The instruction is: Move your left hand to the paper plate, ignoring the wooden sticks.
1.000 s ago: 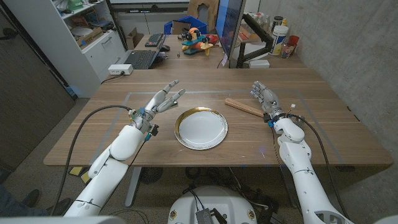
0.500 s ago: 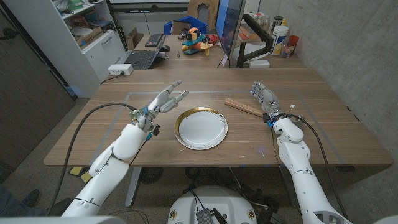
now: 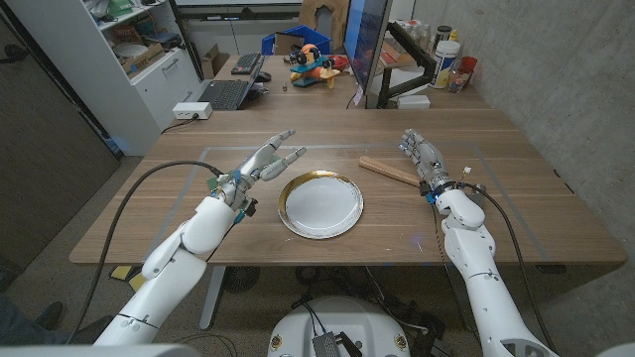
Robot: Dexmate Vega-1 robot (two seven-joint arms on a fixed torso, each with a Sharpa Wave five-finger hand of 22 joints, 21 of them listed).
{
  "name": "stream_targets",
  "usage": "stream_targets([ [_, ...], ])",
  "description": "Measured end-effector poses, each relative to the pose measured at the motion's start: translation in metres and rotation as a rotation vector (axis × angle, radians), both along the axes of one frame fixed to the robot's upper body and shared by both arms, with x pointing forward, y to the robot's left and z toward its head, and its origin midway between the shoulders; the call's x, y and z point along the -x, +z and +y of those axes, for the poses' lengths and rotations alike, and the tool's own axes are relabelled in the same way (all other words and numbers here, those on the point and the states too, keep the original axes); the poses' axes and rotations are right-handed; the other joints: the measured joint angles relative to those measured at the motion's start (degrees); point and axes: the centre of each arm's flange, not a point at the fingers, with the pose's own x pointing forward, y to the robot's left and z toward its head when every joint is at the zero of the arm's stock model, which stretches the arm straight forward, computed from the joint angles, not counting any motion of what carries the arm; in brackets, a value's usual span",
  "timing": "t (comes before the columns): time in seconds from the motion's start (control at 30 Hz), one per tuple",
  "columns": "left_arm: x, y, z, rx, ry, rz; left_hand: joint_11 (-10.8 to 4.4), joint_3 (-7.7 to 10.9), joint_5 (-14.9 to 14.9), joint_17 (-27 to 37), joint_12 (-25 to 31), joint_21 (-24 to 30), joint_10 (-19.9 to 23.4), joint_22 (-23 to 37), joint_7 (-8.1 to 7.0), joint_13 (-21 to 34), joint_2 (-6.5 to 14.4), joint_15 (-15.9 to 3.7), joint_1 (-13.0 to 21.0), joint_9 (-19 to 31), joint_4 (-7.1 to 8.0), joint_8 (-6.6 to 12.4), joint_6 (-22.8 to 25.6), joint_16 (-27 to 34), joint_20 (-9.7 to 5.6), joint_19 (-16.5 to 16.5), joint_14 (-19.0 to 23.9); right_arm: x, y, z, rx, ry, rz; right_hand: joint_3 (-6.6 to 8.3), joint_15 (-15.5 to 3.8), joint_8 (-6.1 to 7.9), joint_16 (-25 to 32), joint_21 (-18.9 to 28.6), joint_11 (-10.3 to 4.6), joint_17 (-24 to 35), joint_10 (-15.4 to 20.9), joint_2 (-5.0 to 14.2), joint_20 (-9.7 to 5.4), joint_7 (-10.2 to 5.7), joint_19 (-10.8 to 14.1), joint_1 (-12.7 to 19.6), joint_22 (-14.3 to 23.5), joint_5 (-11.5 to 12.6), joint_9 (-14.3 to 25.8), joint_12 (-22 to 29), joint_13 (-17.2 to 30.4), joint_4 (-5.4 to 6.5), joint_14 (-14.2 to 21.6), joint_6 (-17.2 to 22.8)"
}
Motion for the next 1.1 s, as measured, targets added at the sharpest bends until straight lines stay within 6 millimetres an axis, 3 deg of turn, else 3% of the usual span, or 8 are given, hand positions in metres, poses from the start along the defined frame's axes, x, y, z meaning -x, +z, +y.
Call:
stream_targets([
  [1.1, -0.01, -0.005, -0.009, -0.099, 0.015, 0.034, 0.0, -0.18, 0.0, 0.0, 0.0, 0.2, 0.0, 0.3, -0.1, 0.0, 0.2, 0.0, 0.7, 0.0, -0.3, 0.44, 1.1, 0.0, 0.0, 0.0, 0.0, 0.004, 0.002, 0.0, -0.005, -0.002, -0.013, 0.12, -0.3, 0.0, 0.0, 0.0, 0.3, 0.0, 0.3, 0.0, 0.09, 0.0, 0.1, 0.0, 0.0, 0.0, 0.0, 0.0, 0.0, -0.08, 0.3, 0.6],
])
